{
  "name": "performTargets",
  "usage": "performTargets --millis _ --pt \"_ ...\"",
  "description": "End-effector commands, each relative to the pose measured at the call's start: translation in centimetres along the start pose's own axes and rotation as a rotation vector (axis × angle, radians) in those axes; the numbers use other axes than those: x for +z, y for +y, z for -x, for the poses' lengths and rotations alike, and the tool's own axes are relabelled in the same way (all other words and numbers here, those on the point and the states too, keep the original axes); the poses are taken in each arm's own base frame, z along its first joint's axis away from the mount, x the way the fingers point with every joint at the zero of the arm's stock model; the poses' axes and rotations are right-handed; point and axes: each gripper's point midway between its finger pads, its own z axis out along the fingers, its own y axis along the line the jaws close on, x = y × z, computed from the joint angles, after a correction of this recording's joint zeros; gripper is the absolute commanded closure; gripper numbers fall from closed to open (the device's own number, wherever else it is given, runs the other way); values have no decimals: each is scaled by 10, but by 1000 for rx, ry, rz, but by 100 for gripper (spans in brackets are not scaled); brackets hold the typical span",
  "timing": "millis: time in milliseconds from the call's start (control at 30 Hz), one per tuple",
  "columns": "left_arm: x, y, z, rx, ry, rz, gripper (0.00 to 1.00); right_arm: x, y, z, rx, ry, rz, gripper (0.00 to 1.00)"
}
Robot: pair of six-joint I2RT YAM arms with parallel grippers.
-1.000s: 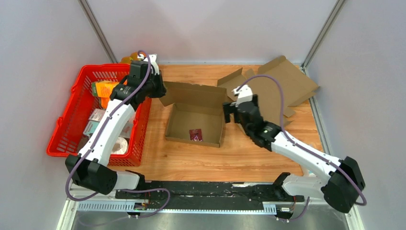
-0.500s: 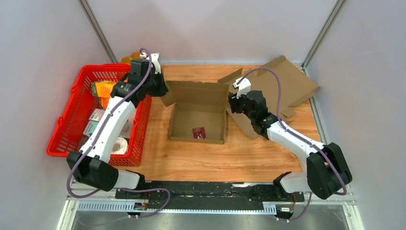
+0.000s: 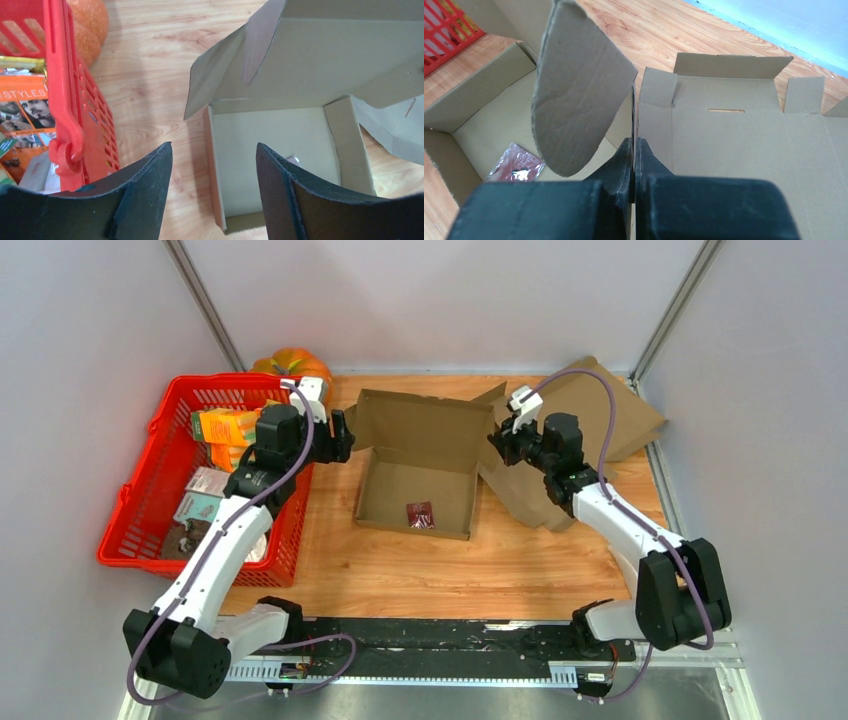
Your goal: Fold the paper box
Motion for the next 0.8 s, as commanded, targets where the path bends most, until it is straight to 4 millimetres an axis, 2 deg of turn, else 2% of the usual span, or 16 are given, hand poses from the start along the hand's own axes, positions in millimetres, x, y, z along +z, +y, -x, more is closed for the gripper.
performTargets --millis 0,167,233,300,400,500,633,767 --pt "16 -3 27 55 -164 -41 32 -2 -11 29 -24 -51 92 100" --pt "50 19 20 84 -143 58 31 1 -22 23 11 -20 163 100" --pt "58 16 22 103 -134 39 29 4 -23 25 9 -8 181 100" --pt "62 17 36 143 -187 37 28 6 -24 19 22 18 195 100" --pt "75 28 45 171 -202 59 28 6 -25 20 28 18 205 100" --pt "91 31 53 152 -196 25 27 8 -25 18 30 29 210 100" --pt "119 30 58 143 -178 -60 27 12 -25 18 33 37 221 100" --pt "136 9 63 179 -192 -203 26 14 -26 19 31 40 229 100"
